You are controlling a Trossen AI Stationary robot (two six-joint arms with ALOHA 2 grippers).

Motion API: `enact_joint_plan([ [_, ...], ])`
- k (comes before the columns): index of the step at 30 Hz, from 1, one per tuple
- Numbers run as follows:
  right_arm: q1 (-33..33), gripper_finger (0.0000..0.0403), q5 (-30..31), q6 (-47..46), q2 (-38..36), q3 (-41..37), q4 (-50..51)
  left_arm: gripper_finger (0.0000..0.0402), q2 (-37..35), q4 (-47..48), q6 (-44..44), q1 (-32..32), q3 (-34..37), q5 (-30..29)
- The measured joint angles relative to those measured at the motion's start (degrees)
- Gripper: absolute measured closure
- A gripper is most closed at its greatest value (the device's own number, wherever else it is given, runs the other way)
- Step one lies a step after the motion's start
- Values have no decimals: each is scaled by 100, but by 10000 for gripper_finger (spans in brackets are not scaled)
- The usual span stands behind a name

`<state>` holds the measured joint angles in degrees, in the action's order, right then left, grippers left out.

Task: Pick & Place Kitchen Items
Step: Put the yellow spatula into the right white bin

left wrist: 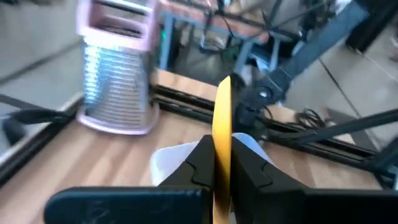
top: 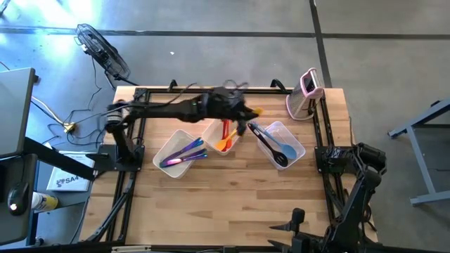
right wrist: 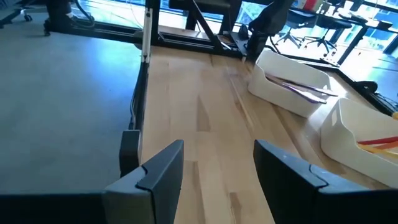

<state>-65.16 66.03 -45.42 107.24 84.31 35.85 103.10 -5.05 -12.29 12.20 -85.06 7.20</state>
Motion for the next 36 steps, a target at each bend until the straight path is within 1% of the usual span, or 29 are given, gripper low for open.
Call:
enact_joint_plan([
  [2, -14, 215, 21, -1, 0, 0, 48, 387, -390, -641, -18, 114, 775, -24],
  [6, 5, 215, 158, -1, 0, 0, 168, 387, -991, -2312, -293, 367, 2223, 7],
  [9, 88, 215, 159, -2, 0, 0, 282, 387, -1161, -3188, -501, 559, 2954, 170],
  [11, 155, 215, 192, 6, 0, 0, 303, 387, -1195, -3372, -520, 649, 3249, 157],
  [15, 330, 225, 165, 45, -17, 0, 365, 387, -1151, -3277, -484, 739, 3509, -53],
  [26, 675, 290, 78, 510, -199, 0, 384, 387, -1138, -3211, -605, 762, 4055, 124],
  [29, 752, 300, -56, 514, -199, 0, 384, 387, -1138, -3299, -625, 766, 4211, 101],
  [36, 819, 310, -168, 510, -201, 0, 324, 387, -1133, -3306, -603, 763, 4278, 357],
])
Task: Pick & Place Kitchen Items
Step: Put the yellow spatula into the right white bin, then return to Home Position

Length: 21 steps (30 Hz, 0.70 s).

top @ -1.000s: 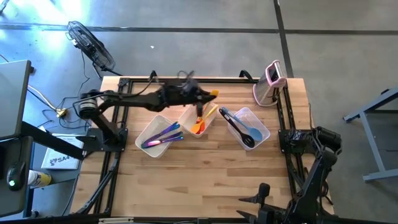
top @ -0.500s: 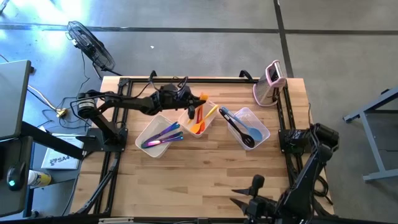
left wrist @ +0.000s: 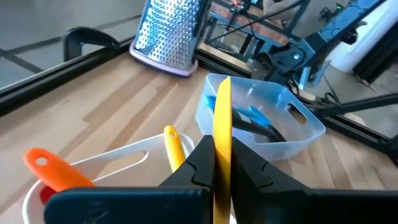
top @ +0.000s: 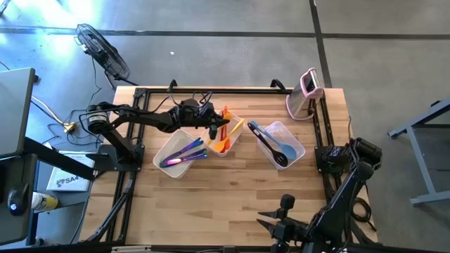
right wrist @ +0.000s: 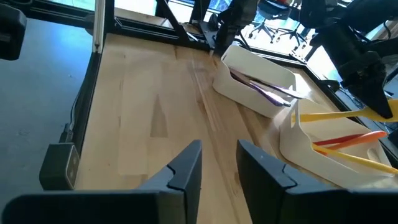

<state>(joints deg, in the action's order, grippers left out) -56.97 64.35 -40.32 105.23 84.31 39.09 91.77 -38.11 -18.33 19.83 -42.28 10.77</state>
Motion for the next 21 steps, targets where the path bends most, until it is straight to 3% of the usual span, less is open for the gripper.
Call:
enact_joint_plan([
  [10, 7, 310, 0, 5, 0, 0, -41, 320, 4, 557, 38, -89, 4, 84],
  [17, 13, 310, 9, 5, -2, 0, -57, 310, 52, 570, 500, -235, 4, -361],
  [21, 11, 310, 123, 27, -2, 0, -34, 309, 51, 384, 200, -227, -24, -350],
])
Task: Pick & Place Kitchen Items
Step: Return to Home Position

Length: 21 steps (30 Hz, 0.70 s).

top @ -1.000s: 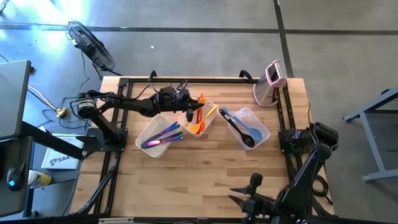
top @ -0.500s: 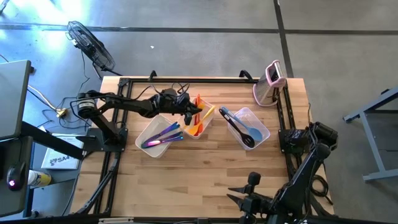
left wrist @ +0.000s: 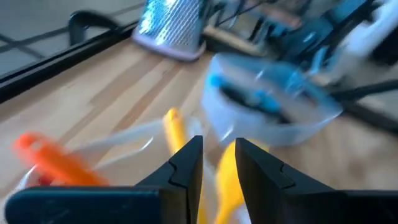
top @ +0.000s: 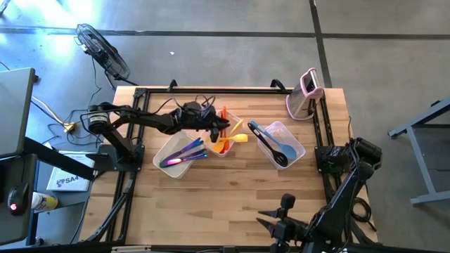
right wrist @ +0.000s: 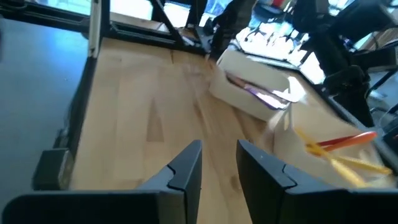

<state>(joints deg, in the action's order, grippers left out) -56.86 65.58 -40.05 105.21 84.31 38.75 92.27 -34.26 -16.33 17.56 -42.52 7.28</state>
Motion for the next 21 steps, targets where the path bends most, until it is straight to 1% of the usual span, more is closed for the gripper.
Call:
enact_joint_plan([
  [3, 0, 310, 192, 255, -37, 0, -3, 309, -21, -254, -197, -5, -198, 511],
  [6, 0, 309, 298, 247, -170, 0, 3, 307, -24, -298, -336, -81, -505, 1057],
  [9, 0, 299, 166, 98, -468, 0, -3, 296, -24, -286, -390, -219, -884, 1325],
  [12, 0, 289, -105, 119, -902, 0, 76, 288, -46, -277, -363, -333, -1333, 1418],
  [15, -2, 297, -146, 266, -1381, 0, 484, 297, -199, -144, -355, -382, -1875, 1981],
  [16, -2, 307, -143, 271, -1542, 0, 741, 307, -316, 91, -358, -417, -2036, 2066],
  [18, -2, 335, -152, 98, -1884, 0, 1488, 339, -595, 990, -275, -440, -2371, 2083],
  [20, -2, 371, -147, -450, -2237, 2, 2517, 381, -910, 2154, 223, -567, -2666, 1816],
  [21, -2, 386, -153, -844, -2405, 2, 3036, 390, -1108, 2767, 513, -630, -2775, 1506],
])
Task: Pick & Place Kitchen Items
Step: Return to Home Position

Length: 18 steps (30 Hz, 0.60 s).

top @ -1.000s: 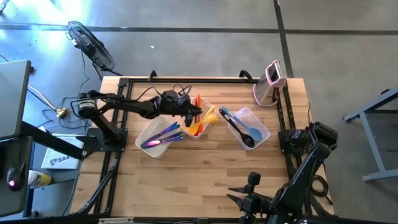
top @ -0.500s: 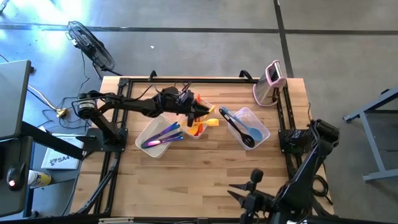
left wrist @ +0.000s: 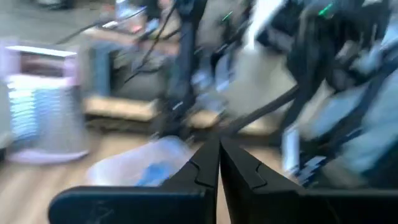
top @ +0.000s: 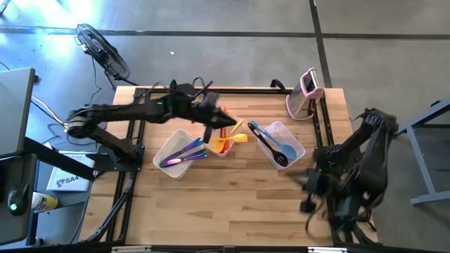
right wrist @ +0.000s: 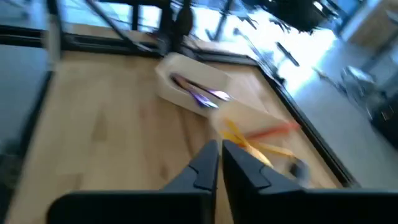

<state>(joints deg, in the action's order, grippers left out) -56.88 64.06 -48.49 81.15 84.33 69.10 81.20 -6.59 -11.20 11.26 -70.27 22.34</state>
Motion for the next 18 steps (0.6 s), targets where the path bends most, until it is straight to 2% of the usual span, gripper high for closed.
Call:
enact_joint_plan([
  [2, -26, 395, -108, -829, -316, -6, 1000, 392, -391, 952, 516, -223, -142, -780],
  [4, -120, 398, -74, -1392, -692, -217, 1494, 397, -788, 1648, 869, -461, -176, -1480],
  [9, -384, 400, 135, -1909, -2234, -1691, 1218, 400, -1637, 3078, 984, -1034, -105, -2418],
  [11, -470, 400, 290, -2052, -3002, -2491, 577, 401, -1955, 3321, 889, -1296, 105, -2775],
  [13, -536, 399, 303, -1792, -3724, -3282, -398, 401, -2279, 3419, 701, -1590, 434, -3133],
  [15, -552, 399, 160, -932, -4368, -4066, -1800, 401, -2630, 3371, 534, -1891, 861, -3434],
  [18, -402, 399, -578, 995, -5101, -5161, -4316, 401, -3201, 3086, 238, -2327, 1633, -3876],
])
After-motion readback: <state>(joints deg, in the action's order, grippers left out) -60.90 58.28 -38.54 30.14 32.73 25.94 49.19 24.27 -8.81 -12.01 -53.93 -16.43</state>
